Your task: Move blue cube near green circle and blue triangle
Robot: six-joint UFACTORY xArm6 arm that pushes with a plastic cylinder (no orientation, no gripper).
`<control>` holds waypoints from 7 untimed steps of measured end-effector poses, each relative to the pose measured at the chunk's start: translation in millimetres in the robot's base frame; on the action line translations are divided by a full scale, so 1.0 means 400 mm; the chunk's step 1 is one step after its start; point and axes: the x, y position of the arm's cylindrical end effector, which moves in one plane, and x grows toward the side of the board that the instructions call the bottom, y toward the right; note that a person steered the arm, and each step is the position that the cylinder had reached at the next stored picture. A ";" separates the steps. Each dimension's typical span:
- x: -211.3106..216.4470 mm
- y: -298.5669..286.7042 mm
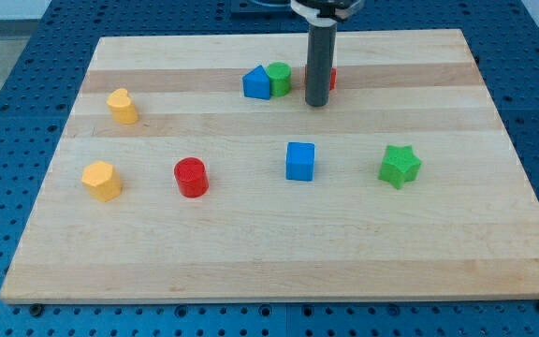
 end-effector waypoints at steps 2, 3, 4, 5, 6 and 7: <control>0.029 0.026; 0.082 0.187; 0.113 0.211; 0.113 0.205; 0.114 0.204; 0.174 0.149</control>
